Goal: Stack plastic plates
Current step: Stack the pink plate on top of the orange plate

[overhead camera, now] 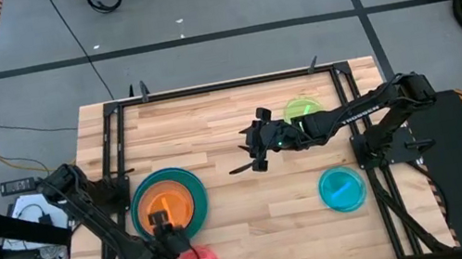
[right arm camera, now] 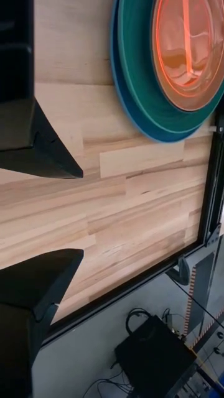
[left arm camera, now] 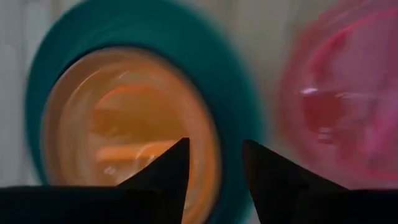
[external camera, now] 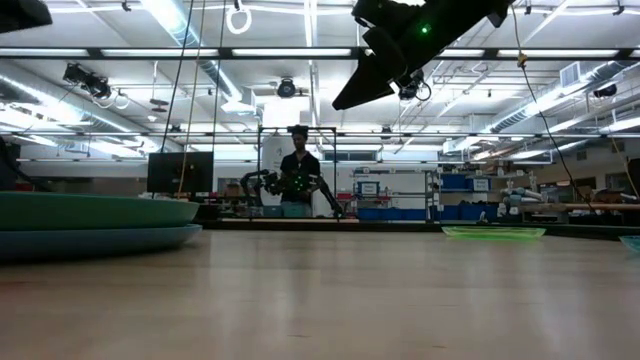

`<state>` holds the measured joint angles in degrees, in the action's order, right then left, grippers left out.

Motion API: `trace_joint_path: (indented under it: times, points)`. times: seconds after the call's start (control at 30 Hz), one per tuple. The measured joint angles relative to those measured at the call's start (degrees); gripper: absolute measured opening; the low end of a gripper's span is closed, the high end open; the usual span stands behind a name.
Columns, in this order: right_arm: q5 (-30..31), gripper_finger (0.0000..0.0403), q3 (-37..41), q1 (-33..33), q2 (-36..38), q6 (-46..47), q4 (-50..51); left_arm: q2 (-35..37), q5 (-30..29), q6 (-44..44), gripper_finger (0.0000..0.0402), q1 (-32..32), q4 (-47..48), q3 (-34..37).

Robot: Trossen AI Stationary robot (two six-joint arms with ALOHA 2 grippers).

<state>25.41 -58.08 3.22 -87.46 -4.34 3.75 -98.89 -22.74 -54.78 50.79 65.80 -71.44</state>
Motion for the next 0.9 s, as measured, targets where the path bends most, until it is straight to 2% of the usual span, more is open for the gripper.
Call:
trace_joint_path:
  times: [0.13, 0.33, 0.4, 0.53, 0.73, 0.9]
  points:
    - [0.00, 0.0205, 0.00, -0.49, 0.00, 0.08, 0.00, 0.00, -0.04, 5.86, 0.0153, -0.50, -6.18, -3.46]
    - [0.37, 0.0205, 0.00, -2.01, 0.00, 2.03, 0.06, -0.79, -0.05, 12.10, 0.0153, -0.87, -17.99, -3.76]
    - [0.39, 0.0205, 0.00, -2.08, 0.00, 3.68, 0.29, -2.26, 1.54, 12.43, 0.0153, -0.86, -21.16, -3.76]
    - [0.43, 0.0205, 0.00, -1.76, 0.00, 5.87, 0.63, -4.88, 7.45, 11.98, 0.0153, -0.37, -24.47, -3.74]
    - [0.56, 0.0205, 0.00, -1.49, 0.00, 7.17, 0.47, -5.49, 7.90, 9.95, 0.0153, 2.01, -29.17, -3.70]
    - [2.16, 0.0205, 0.02, -1.82, -0.02, 4.77, -1.48, -5.49, 8.23, 2.60, 0.0152, 3.47, -28.76, -3.70]
